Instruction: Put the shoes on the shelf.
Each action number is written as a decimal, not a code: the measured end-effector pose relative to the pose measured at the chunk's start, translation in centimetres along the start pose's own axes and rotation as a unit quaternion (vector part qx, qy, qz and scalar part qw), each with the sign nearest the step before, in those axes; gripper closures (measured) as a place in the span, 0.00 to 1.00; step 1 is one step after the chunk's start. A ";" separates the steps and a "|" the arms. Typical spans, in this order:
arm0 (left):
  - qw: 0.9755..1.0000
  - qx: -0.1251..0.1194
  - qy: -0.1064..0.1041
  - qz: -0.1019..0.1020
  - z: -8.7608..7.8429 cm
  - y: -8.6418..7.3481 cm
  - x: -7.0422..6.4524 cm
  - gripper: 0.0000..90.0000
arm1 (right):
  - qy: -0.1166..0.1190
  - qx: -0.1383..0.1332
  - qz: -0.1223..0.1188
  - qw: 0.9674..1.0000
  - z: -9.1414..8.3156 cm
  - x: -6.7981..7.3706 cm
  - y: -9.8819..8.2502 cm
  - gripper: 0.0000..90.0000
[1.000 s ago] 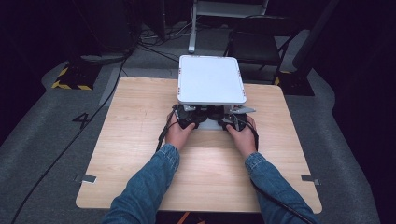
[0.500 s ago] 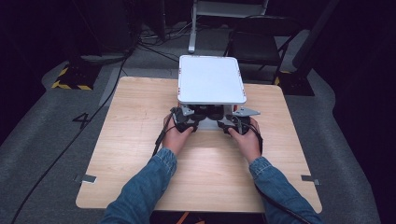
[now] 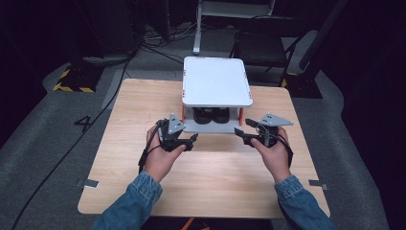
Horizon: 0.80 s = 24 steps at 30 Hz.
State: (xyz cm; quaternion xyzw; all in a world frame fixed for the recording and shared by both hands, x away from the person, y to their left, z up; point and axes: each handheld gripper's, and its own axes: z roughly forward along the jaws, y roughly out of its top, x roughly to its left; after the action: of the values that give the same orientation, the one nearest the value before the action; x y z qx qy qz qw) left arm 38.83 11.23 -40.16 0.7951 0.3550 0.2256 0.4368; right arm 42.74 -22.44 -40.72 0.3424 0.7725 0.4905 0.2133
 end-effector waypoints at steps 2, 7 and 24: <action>1.000 0.001 0.001 0.002 -1.8 -0.4 0.1 0.25 | -0.005 0.003 0.003 1.000 -1.3 -0.1 0.0 0.40; 1.000 0.019 0.009 -0.005 -5.1 -1.5 1.3 0.20 | -0.012 0.011 0.026 1.000 -4.5 -1.0 -0.5 0.38; 0.989 0.118 0.059 -0.073 -8.8 -8.7 8.9 0.19 | -0.034 0.058 0.073 0.995 -9.5 -6.3 -4.0 0.32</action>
State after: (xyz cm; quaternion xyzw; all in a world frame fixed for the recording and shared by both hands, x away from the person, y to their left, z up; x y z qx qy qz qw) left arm 35.49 25.88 -42.57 0.7981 0.4617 0.1962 0.3338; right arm 39.37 -34.00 -40.32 0.4262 0.7650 0.4469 0.1827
